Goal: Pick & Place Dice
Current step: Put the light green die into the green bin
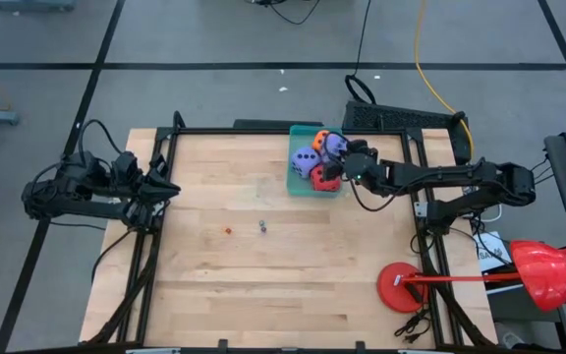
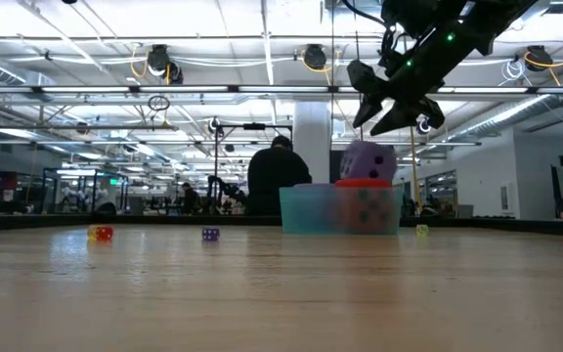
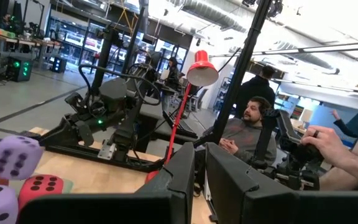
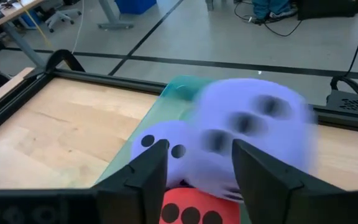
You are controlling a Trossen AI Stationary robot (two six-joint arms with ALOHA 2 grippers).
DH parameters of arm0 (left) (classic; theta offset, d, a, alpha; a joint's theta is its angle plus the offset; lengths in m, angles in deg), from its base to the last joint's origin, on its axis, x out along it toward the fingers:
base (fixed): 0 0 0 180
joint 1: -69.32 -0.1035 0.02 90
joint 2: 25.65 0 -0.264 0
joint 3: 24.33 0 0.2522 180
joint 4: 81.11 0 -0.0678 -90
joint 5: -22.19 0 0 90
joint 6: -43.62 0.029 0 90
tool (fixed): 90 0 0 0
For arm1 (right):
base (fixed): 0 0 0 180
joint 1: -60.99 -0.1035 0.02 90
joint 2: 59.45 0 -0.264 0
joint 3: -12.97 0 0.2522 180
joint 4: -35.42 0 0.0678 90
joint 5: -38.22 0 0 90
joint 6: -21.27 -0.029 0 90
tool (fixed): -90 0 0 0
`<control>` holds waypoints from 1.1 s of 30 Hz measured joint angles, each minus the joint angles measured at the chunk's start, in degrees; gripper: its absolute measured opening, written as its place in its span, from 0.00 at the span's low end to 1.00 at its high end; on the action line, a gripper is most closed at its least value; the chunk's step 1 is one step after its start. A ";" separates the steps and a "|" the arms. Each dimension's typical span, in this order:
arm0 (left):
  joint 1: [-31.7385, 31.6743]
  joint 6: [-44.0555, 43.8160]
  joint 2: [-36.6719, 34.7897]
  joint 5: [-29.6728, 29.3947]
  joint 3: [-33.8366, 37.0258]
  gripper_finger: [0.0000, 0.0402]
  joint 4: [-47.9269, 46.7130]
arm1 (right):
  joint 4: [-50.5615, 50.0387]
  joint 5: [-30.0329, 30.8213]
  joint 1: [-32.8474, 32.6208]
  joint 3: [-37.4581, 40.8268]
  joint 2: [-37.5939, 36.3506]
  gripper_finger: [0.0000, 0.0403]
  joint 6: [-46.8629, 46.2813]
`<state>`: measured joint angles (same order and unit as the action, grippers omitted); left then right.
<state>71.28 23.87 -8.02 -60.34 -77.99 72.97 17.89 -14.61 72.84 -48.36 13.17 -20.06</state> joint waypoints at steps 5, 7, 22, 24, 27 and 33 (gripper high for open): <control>-0.01 0.00 0.00 0.00 0.00 0.12 0.00 | 0.13 0.00 -0.03 -0.02 0.00 0.46 0.01; 0.00 0.00 -0.01 0.00 0.00 0.12 0.00 | 0.11 0.00 -0.02 -0.01 0.00 0.46 0.01; 0.00 0.00 -0.01 0.00 0.00 0.12 -0.01 | 0.13 0.09 -1.09 -0.01 0.00 0.46 0.00; -0.01 0.00 0.00 0.00 0.00 0.12 0.00 | 0.13 0.04 -1.16 -0.02 0.00 0.46 0.01; 0.01 0.00 0.00 0.00 0.00 0.12 0.00 | 0.17 0.09 -1.47 -0.02 0.00 0.46 0.01; 0.01 0.00 0.00 0.00 0.00 0.12 0.00 | 0.78 0.15 -2.02 -0.02 0.00 0.46 0.01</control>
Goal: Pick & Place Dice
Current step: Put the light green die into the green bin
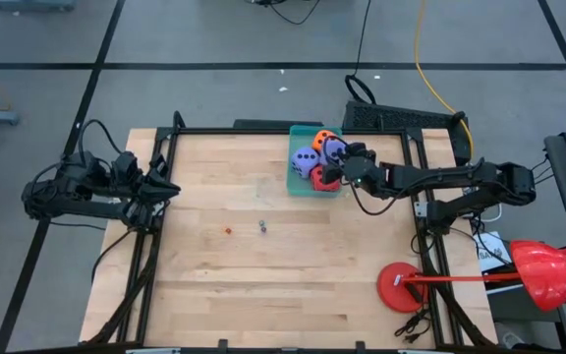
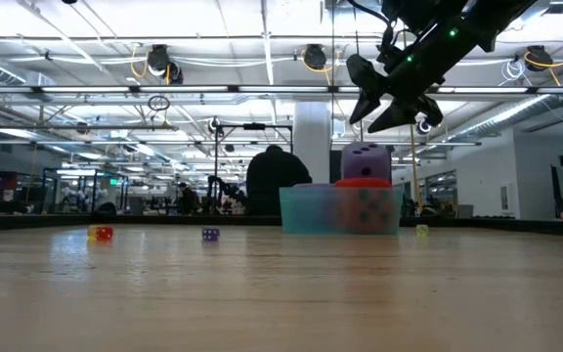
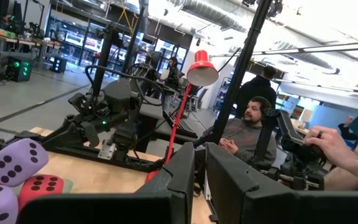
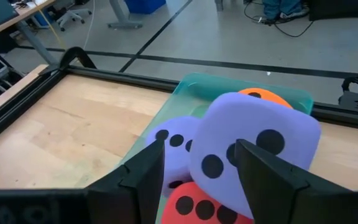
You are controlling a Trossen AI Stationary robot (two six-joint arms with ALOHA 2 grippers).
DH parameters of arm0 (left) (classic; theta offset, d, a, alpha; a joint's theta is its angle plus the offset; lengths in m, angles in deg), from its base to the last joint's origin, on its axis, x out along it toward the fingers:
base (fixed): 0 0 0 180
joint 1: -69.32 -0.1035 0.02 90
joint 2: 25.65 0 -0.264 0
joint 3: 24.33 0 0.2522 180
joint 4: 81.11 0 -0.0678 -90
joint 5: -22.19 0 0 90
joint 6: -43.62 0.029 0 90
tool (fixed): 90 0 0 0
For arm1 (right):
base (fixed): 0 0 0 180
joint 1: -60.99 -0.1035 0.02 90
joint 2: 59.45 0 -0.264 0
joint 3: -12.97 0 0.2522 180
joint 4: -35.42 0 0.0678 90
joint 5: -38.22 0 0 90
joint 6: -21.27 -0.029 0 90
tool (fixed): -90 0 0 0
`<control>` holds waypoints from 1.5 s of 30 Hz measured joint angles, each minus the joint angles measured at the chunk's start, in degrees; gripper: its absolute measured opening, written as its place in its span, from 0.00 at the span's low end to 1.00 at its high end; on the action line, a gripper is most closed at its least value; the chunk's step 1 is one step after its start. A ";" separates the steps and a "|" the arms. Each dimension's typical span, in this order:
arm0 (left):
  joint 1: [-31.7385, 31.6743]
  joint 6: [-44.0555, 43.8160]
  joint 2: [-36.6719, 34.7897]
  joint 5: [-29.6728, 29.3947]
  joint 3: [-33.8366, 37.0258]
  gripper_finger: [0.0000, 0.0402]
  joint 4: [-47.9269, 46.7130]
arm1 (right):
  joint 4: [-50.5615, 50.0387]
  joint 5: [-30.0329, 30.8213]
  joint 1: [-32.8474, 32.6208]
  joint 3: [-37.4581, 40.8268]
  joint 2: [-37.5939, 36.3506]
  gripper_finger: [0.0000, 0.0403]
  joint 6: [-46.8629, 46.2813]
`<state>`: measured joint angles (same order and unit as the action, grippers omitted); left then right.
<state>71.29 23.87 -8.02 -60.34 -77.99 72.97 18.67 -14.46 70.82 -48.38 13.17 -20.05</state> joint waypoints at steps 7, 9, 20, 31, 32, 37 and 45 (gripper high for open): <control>-0.01 0.00 0.00 0.00 0.00 0.12 0.00 | 4.37 0.42 -1.75 0.00 0.00 0.46 2.79; -0.01 0.00 0.00 0.00 0.00 0.12 0.00 | 7.39 0.42 -2.88 0.00 0.00 0.46 5.45; -0.01 0.00 0.00 0.00 0.00 0.12 -0.02 | 11.47 4.67 -14.17 -0.04 -3.10 0.46 18.23; -0.01 0.00 -0.01 0.00 0.00 0.12 -0.02 | -12.28 10.47 -20.49 -0.02 -12.86 0.45 7.88; -0.01 0.00 -0.01 0.00 0.00 0.12 -0.02 | -13.74 10.49 -20.44 -0.02 -13.30 0.45 7.40; -0.01 0.00 0.00 0.00 0.00 0.12 -0.02 | -21.56 10.34 -20.29 -0.02 -14.37 0.45 4.21; -0.01 0.00 0.00 0.00 0.00 0.12 -0.02 | -31.57 -1.46 -16.36 -0.02 -14.29 0.45 11.12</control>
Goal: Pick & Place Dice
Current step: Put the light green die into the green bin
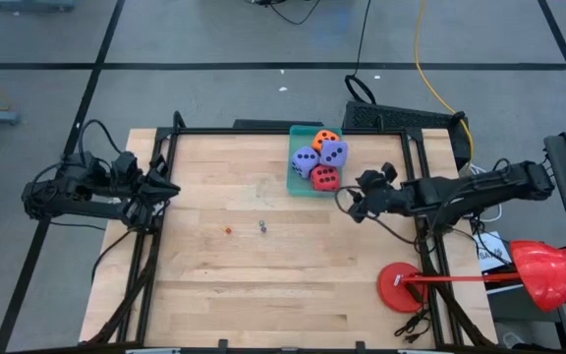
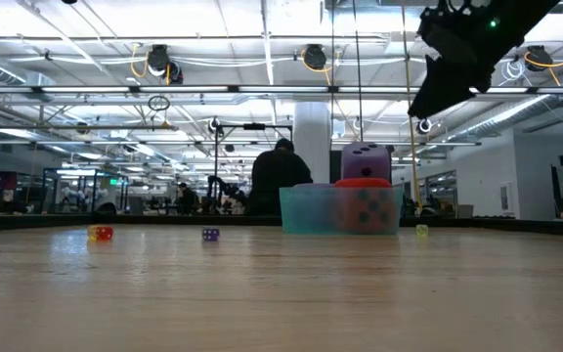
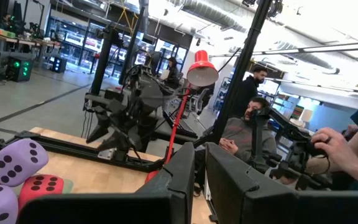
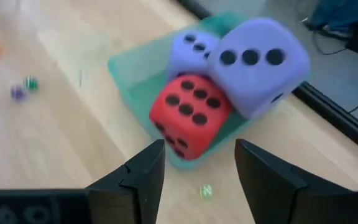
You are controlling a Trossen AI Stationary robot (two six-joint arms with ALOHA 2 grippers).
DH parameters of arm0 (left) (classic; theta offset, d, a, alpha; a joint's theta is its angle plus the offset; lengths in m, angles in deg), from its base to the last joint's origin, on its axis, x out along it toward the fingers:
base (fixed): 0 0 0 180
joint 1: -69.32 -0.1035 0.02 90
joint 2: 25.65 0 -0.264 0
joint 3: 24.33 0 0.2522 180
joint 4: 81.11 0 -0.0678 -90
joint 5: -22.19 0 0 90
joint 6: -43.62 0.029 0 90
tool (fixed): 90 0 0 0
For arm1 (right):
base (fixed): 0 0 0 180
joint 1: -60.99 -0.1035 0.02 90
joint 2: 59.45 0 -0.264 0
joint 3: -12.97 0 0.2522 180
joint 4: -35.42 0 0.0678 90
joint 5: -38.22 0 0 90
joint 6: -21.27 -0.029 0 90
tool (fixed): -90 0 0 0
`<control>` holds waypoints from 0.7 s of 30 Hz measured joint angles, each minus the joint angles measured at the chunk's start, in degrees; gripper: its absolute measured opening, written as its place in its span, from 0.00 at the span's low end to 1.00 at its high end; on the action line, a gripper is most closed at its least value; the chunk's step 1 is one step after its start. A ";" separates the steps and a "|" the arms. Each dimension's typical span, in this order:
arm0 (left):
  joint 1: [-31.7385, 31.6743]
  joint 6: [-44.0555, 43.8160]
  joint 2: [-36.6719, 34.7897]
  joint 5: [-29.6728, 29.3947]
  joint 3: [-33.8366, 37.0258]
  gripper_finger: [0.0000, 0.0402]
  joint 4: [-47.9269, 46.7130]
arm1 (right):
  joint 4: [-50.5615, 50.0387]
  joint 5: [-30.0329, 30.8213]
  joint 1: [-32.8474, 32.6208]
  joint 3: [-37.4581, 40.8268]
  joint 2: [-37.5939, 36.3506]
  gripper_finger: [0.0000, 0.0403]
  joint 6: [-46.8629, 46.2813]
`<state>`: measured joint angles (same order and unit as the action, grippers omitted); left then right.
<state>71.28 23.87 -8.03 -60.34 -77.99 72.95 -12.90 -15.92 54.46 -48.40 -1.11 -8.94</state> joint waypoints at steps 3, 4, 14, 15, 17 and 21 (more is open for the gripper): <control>0.00 0.00 0.00 0.00 0.00 0.12 0.00 | -1.78 -4.09 2.23 0.00 1.13 0.45 4.78; 0.00 0.00 -0.02 0.00 0.00 0.12 0.00 | -2.05 -5.52 3.15 0.00 1.67 0.45 6.56; 0.01 0.00 -0.01 0.00 0.00 0.12 0.00 | 6.52 -20.78 11.46 8.92 5.36 0.45 15.38; 0.01 0.00 -0.02 0.00 0.00 0.12 0.02 | 8.22 -22.17 12.13 9.89 5.30 0.45 15.06; 0.00 0.00 0.00 0.00 0.00 0.12 0.00 | 11.33 -22.92 13.28 11.85 5.31 0.45 14.15; 0.02 0.00 0.00 0.00 0.00 0.12 0.00 | 17.02 -24.85 16.32 15.55 4.95 0.45 15.29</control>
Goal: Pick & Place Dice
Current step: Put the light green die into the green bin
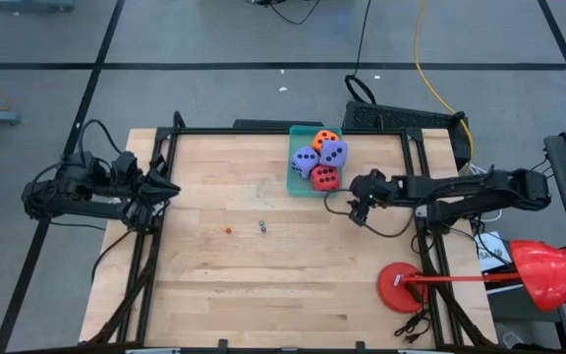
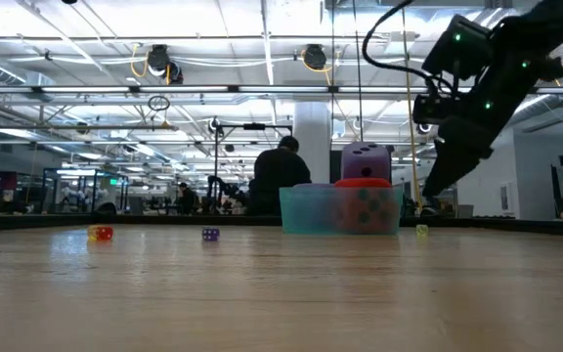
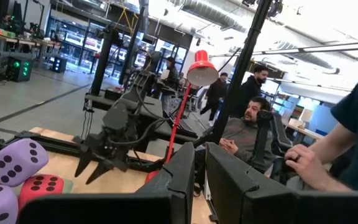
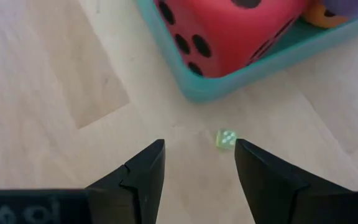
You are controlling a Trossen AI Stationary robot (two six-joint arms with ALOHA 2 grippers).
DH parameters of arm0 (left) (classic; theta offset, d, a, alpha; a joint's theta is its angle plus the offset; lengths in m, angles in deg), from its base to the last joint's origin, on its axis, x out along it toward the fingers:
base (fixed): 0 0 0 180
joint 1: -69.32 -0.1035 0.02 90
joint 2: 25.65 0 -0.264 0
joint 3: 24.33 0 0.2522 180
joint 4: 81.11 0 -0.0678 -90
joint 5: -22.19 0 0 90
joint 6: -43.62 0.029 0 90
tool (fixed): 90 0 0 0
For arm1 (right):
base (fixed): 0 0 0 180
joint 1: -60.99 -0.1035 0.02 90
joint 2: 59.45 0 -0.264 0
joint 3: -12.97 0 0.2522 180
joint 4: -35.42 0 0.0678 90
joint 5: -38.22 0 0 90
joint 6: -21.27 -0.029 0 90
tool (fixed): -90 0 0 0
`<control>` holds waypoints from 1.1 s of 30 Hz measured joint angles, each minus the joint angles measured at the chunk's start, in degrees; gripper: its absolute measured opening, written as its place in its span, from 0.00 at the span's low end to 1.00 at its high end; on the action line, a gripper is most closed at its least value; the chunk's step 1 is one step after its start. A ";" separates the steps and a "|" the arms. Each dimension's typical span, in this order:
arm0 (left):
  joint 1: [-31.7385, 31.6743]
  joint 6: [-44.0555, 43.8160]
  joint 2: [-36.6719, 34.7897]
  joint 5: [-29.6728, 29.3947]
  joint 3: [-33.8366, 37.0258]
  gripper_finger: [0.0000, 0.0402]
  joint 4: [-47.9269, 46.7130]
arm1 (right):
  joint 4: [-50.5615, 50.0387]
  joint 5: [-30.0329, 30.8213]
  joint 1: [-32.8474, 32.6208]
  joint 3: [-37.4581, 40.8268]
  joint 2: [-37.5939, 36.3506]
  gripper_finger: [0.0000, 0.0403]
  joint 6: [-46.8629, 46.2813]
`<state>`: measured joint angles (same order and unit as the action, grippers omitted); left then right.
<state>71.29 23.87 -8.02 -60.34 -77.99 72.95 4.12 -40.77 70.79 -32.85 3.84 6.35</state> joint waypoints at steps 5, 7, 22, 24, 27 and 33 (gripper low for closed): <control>-0.01 0.00 0.00 0.00 0.00 0.12 0.01 | 5.28 -0.83 3.49 3.53 0.02 0.45 1.07; 0.00 0.00 -0.02 0.00 0.00 0.12 0.02 | 6.23 -0.83 4.81 4.16 0.00 0.45 1.07; -0.02 0.00 -0.01 0.00 0.00 0.12 0.01 | 13.02 -5.20 10.53 7.69 0.20 0.45 0.61; -0.02 0.00 0.00 0.00 0.00 0.12 0.02 | 12.87 -5.21 10.77 7.75 0.32 0.45 0.63; -0.02 0.00 -0.02 0.00 0.00 0.12 0.02 | 13.02 -5.27 10.89 7.75 1.19 0.45 0.63; -0.02 0.00 -0.02 0.00 0.00 0.12 0.02 | 14.21 -5.33 11.31 7.77 3.82 0.45 0.82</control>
<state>71.27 23.87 -8.04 -60.34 -77.99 72.97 18.33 -46.11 82.10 -25.08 7.66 7.18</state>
